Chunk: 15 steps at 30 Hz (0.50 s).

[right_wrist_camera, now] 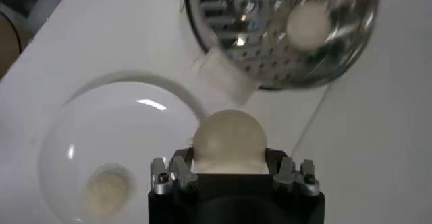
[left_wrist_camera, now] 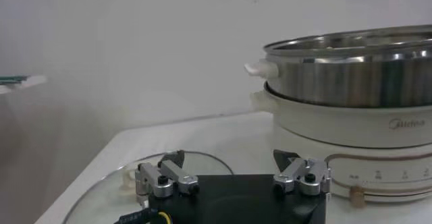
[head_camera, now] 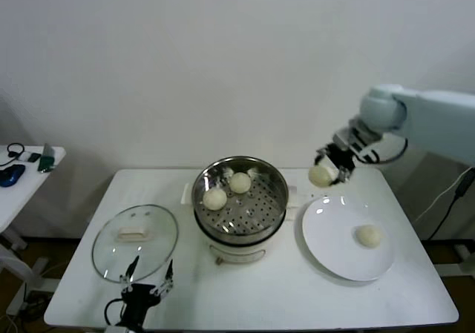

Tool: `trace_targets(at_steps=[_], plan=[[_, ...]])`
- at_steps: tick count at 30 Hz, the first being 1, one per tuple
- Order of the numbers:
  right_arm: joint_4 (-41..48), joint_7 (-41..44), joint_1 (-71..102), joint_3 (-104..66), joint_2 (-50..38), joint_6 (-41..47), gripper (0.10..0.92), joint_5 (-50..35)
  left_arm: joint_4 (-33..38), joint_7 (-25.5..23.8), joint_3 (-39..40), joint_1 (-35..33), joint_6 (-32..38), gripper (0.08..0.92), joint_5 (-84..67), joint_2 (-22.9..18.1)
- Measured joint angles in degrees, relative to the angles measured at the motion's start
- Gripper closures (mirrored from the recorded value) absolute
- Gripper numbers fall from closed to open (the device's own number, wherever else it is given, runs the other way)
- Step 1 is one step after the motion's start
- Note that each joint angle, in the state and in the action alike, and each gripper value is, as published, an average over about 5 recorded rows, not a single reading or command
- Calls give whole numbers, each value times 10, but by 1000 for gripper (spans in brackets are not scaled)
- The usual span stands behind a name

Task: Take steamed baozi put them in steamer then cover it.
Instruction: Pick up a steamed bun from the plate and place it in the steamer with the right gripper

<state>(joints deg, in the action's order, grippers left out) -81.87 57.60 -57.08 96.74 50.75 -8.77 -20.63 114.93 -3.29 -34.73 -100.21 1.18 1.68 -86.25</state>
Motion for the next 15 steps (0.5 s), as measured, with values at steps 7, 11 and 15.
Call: trace_targets(at_steps=[7,11,15], plan=[[-69,-13,-26,-8,74,-47,330,42,-2,1,-3,1,2,177,-3,0],[-92,-29,-7,-11,110,-63,330,81,-5,1,-6,1,3,177,-4,1],[-101,-46,24,-13,138,-69,330,126,-6,2,-7,1,4,177,-4,1]])
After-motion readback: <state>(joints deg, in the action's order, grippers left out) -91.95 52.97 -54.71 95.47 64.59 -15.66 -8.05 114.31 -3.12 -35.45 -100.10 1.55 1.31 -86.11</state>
